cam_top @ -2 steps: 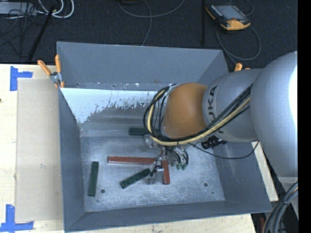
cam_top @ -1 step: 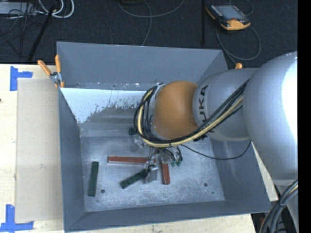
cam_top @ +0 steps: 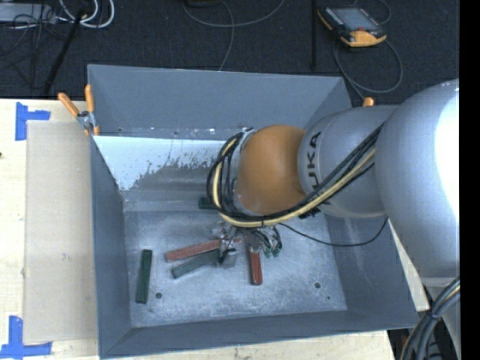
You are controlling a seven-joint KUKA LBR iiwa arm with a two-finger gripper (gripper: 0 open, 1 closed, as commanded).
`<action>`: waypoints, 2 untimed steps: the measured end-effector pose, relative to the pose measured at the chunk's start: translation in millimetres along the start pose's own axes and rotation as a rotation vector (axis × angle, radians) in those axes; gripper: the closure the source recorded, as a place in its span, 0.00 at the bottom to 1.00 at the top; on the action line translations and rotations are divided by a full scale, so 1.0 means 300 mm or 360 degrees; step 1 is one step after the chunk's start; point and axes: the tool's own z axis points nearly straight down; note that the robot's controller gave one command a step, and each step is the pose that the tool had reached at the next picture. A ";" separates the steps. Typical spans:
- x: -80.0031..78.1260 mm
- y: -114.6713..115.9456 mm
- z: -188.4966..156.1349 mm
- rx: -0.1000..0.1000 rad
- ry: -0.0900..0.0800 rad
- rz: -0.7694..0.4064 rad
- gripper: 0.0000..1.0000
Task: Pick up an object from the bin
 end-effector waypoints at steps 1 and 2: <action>-0.072 0.038 0.000 0.0000 -0.0004 -0.0722 1.00; -0.159 0.164 -0.507 0.0004 -0.0016 -0.1138 1.00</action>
Offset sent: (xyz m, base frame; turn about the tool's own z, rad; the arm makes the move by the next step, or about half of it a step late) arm 0.0181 0.0149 0.0004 -0.4529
